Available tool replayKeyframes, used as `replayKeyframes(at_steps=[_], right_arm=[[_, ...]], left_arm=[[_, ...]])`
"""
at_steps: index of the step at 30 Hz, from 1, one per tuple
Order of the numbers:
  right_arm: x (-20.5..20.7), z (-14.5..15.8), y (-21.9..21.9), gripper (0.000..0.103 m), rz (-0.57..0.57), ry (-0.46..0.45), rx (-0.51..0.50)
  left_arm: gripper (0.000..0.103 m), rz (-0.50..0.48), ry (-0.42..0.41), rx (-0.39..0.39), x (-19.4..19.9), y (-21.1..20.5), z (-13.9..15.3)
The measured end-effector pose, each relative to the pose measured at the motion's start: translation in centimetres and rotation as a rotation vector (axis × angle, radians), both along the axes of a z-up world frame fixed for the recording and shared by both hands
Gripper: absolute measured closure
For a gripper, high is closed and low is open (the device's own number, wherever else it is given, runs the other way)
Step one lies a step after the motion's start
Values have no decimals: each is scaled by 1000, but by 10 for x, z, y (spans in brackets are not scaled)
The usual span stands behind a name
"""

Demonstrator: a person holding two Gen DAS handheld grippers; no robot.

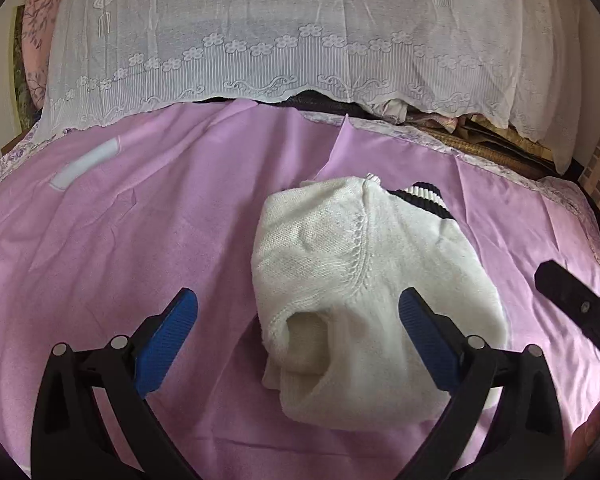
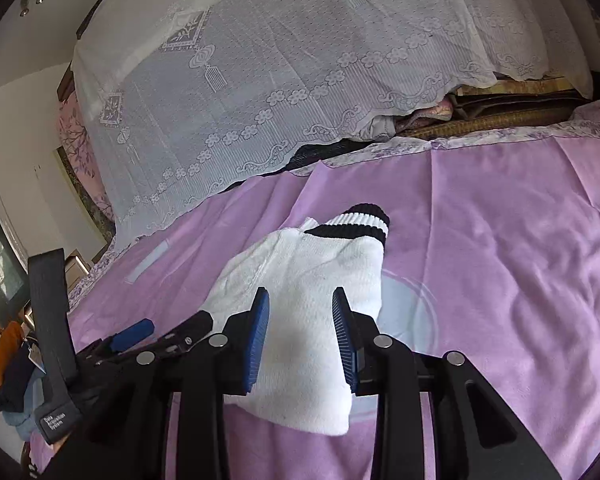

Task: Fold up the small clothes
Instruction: 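Grasp the folded white sweater by its black-banded end with the right tool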

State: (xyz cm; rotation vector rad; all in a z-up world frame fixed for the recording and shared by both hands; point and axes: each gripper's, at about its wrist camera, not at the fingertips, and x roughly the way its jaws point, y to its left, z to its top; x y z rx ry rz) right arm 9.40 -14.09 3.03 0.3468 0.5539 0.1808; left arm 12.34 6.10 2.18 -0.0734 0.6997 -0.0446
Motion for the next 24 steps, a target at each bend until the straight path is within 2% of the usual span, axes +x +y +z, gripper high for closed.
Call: replayKeyframes(at_steps=[3,5,7,9,12,14,17,21,24], right_arm=[[39,-16,5,70,20,83,24],[56,-31,6,71,15,123,8],[57,-39,10,71,13,95,-42],[55,-40,13,70,21,84,-77],[52,-39,12,65,46,72,-62],[43,-35,3,63,39,51,-10],[25,-22,-16,45,-24,22,21],[3,-12,-42,42,-49,18,107],[-14,-18,-58,39,-36,47,205]], left_arm=[[5,19,23,77,20,-4,-12],[4,5,50,63,31,-4,-20],[4,-8,63,37,37,-4,-22],[4,-19,65,62,39,-10,-25],[4,-20,60,71,39,-12,-25],[4,-27,78,33,39,-6,-24],[5,-65,105,-80,31,7,-17],[5,-114,64,-188,8,23,4],[5,-185,85,-302,-2,31,8]])
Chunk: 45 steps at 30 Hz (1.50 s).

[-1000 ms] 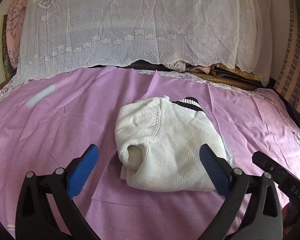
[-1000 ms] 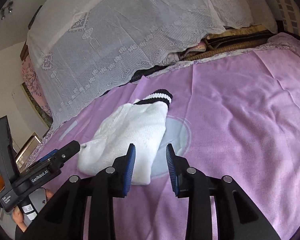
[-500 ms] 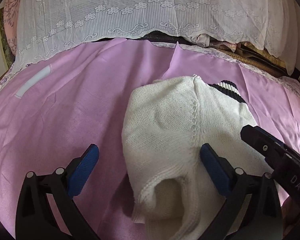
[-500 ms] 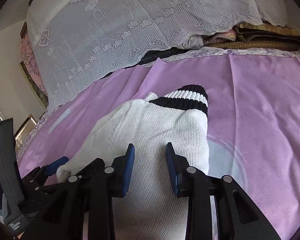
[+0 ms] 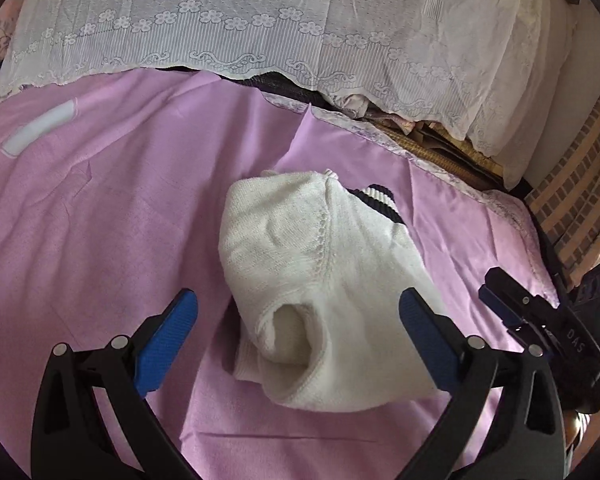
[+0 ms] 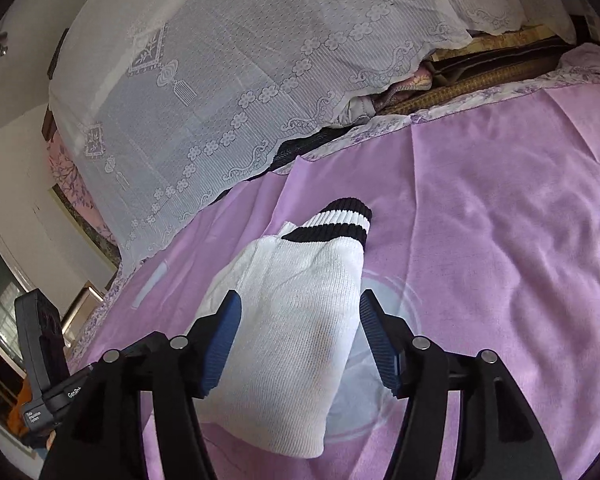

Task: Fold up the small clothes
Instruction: 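Grasp the folded white sweater by its black-banded end with the right tool, then lift the folded sweater with the right tool and carry it to the clothes stack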

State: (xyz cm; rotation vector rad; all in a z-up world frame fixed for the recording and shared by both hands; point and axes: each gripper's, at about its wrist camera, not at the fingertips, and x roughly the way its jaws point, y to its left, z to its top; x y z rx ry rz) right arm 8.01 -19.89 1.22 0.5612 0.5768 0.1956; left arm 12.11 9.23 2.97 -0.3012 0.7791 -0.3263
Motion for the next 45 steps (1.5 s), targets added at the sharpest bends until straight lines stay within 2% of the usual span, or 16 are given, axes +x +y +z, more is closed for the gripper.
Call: replayKeyframes(at_steps=[2,5,10,13,20,26,32,41,44,45], right_arm=[[-10,-10,-7,37,14,27,60],[-16,-25,-10,37,48,74,135],[-12,-37,-5,37,92,111,190],[-8,-43,-3,37,110,133,207],[8,-55,-9,37,117,165,258],[40,-65,-12,37,106,200,322],[77,-67,0,37,131,221,308],[113,-63,19,33,134,229,199],[112,-63,22,41,133,208,163],[110,-62,22,46,133,197,161]], left_arm=[[5,-40,47,-57,-2,1,-7],[5,-61,115,-83,0,-2,-22],[5,-71,161,-86,4,-4,-33],[5,-116,222,-150,12,-4,-44],[5,-126,257,-134,34,-9,-57],[5,-134,255,-155,57,-12,-61],[5,-166,237,-125,76,-20,-62],[5,-188,219,-103,90,-27,-62],[10,-172,197,-73,88,-30,-59],[17,-168,184,-62,86,-31,-58]])
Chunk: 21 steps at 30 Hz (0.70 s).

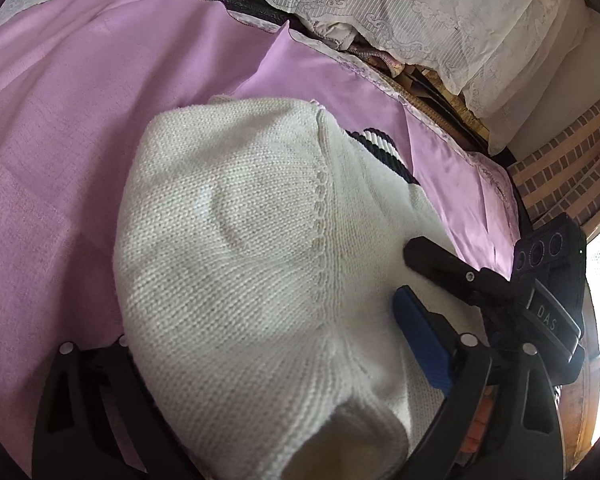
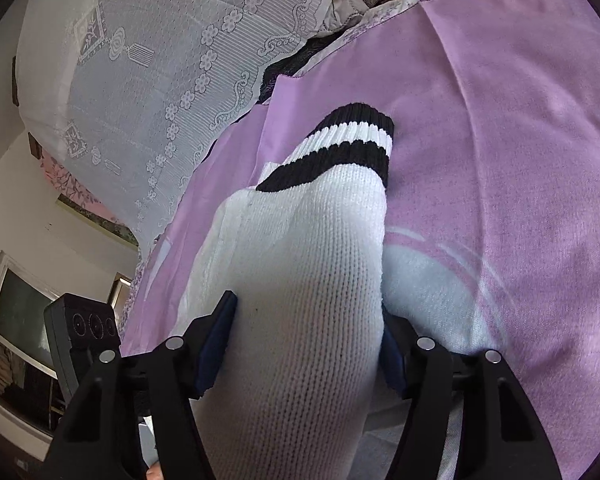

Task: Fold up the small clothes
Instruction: 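Lift the folded sweater with the right tool and carry it to the clothes stack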

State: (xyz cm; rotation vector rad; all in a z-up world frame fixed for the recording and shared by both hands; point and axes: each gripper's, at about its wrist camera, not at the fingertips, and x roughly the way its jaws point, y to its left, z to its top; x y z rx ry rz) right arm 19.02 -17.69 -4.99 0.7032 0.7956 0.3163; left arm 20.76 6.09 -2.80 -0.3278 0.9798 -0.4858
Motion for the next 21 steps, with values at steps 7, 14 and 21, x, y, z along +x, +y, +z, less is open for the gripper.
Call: replayKeyframes(at_steps=[7,14,21], right_arm=[[-14,18,9,55,0,-113,-95],[-34,46,21,58,13,-218,-194],[-49,61,27,58,34,-270,-198]], left_arm=[[49,38,-120,64,-20,-3,19],[56,46,-171,55,-38,-1,33],[56,86,-241,92,-61,-1,51]])
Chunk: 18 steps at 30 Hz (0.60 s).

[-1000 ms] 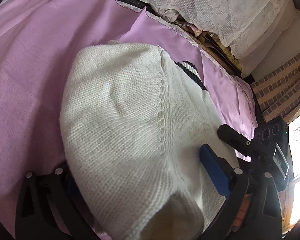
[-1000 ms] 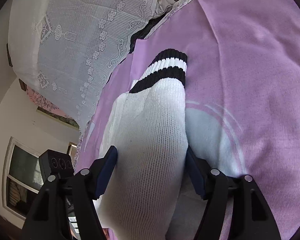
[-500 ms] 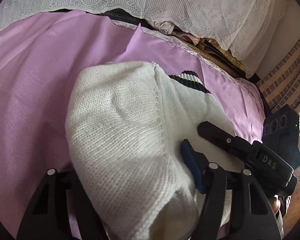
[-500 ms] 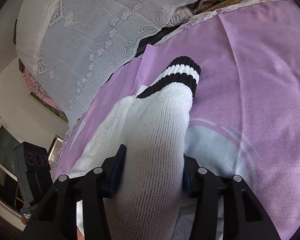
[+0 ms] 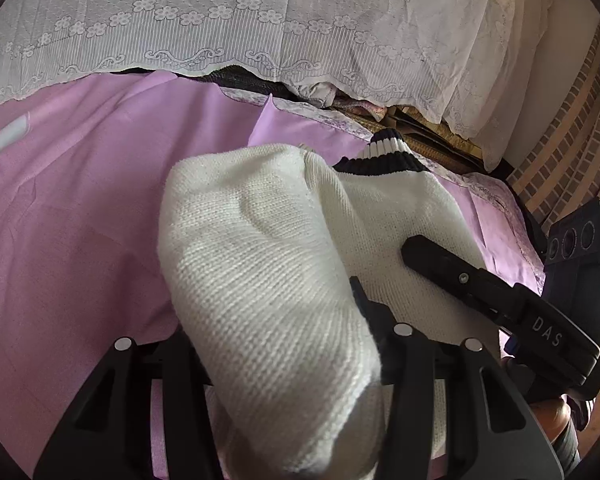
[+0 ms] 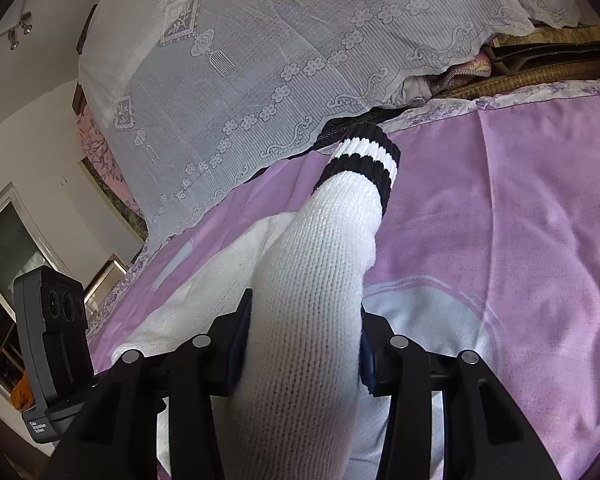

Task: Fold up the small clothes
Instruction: 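Lift the folded sweater with the right tool and carry it to the clothes stack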

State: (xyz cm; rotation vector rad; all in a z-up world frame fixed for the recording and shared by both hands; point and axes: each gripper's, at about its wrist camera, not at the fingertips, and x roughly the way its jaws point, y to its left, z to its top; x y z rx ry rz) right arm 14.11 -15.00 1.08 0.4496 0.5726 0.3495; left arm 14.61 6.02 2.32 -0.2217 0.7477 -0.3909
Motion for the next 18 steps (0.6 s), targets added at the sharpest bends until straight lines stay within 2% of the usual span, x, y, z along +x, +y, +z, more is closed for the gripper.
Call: replayKeyframes(at_steps=[9,18], right_arm=[[-21,14,21,58,50,-34,4],[-52,35,76,58,150,-102,-12]], left_arm=[[56,68,-22,29,-31,16,18],[56,193,-89,100,-83,50,44]])
